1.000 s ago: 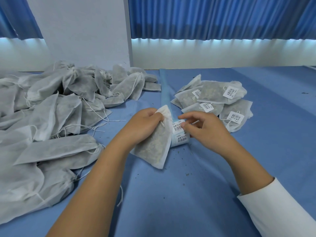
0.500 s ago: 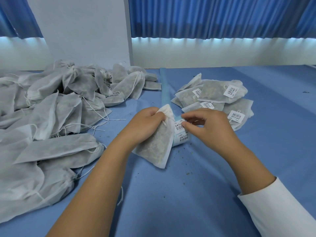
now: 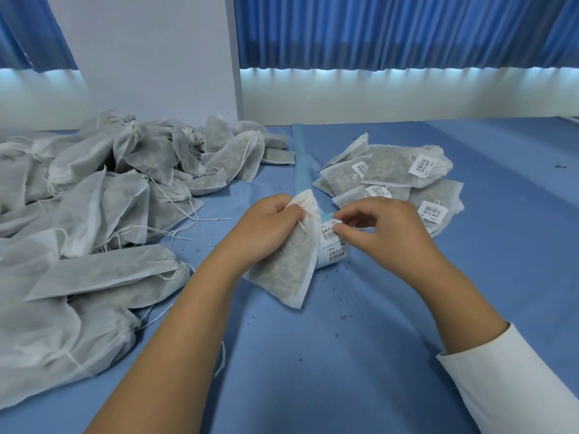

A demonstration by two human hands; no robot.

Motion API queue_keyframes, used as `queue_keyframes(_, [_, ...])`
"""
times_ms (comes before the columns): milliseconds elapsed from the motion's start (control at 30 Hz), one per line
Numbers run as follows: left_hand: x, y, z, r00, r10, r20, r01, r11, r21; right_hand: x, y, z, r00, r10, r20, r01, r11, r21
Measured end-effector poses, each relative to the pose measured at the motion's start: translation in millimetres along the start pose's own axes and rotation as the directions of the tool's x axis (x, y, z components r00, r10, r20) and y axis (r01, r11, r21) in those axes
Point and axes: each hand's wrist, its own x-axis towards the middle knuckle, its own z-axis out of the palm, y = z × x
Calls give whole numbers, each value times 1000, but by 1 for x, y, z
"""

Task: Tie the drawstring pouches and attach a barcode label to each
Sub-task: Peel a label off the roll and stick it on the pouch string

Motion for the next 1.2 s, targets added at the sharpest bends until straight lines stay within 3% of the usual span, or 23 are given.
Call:
queue_keyframes(700, [1, -1, 1, 1000, -14, -19, 14, 1000, -6, -2, 1, 1, 999, -18, -44, 16, 998, -59])
queue_keyframes(867, [1, 0, 2, 1000, -22, -9, 22, 1000, -5, -1, 4, 0, 998, -53, 15, 55, 993, -107])
queue_keyframes(1033, [0, 0, 1, 1000, -26, 4, 26, 1000, -11, -1, 3, -2, 987, -142, 78, 143, 990, -8])
queue_keyframes(1200, [-1, -2, 0, 999, -37, 23, 37, 999, -2, -2, 0, -5, 991, -113, 67, 108, 991, 77])
